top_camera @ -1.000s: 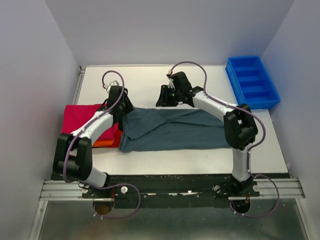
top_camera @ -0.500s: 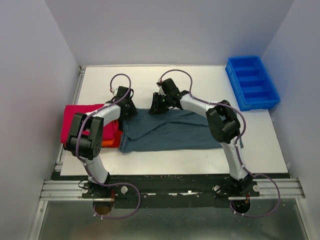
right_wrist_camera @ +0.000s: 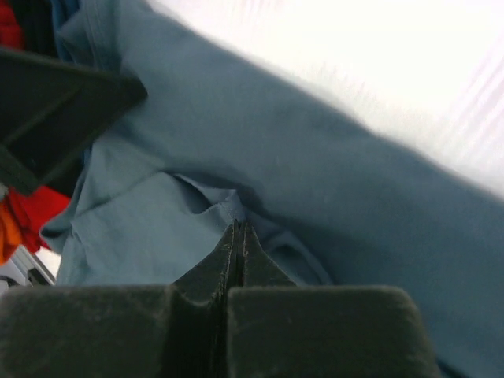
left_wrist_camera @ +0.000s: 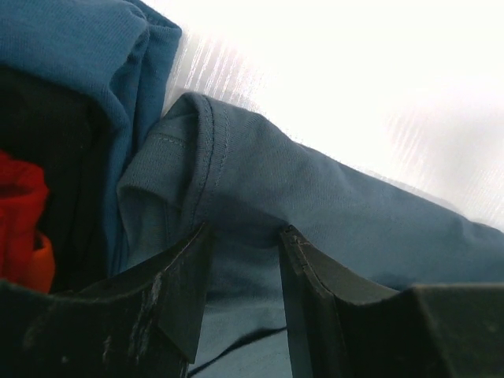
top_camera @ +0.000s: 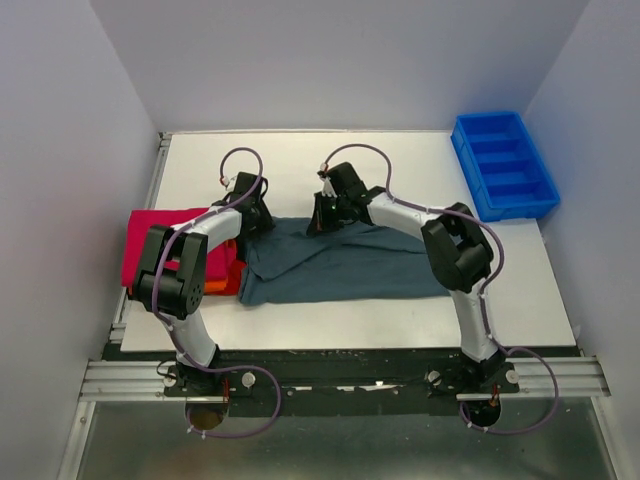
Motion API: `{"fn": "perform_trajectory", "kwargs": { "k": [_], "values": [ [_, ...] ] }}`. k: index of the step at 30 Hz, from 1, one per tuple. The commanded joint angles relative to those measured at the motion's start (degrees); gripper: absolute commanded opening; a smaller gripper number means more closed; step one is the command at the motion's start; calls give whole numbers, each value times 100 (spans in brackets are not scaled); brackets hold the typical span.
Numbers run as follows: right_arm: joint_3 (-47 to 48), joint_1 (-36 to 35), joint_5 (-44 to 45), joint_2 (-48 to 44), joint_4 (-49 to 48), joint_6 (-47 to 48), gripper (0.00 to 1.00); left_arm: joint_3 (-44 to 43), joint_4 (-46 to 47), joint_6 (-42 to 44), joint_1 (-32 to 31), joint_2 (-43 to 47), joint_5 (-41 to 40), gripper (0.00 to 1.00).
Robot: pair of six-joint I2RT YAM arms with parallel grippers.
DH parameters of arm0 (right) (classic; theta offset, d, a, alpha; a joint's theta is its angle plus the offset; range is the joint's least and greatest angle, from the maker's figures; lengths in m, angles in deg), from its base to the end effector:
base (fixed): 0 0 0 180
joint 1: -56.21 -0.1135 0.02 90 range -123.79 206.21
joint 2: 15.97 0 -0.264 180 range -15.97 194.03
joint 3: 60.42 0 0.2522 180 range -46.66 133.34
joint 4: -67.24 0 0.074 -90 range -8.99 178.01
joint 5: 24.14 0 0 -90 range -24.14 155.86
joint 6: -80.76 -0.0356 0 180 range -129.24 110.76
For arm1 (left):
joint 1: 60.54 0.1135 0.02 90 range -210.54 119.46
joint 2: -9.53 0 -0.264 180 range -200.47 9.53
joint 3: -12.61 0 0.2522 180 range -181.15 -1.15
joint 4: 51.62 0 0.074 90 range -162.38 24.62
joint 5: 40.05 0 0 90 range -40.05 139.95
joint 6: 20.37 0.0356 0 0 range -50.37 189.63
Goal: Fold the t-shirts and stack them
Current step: Fold the other side of the tshirt into a rectangle
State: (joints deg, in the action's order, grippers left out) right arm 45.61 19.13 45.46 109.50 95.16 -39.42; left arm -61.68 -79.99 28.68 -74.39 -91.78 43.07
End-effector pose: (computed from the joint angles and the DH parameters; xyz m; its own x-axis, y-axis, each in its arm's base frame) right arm 0.3784 0.3016 0.1656 -0.8861 -0.0791 -0.4567 -0.3563 0.7463 0.5622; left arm 0.3491 -0.0817 0.1678 -0.7160 -0.4936 -0.4936 -0.3941 0.8695 -0.2978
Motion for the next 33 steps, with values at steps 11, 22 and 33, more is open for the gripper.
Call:
{"fn": "perform_trajectory", "kwargs": {
  "k": [11,22,33],
  "values": [
    [-3082,-45,-8,-2465,-678,-173,1,15,-191,149,31,86,-209,55],
    [-4138,-45,897,-3309,-27,-366,53,77,-103,201,-144,305,-314,56],
    [-3208,-299,99,-3144,-360,-85,59,173,-305,149,-390,1131,-744,58]
  ]
}}
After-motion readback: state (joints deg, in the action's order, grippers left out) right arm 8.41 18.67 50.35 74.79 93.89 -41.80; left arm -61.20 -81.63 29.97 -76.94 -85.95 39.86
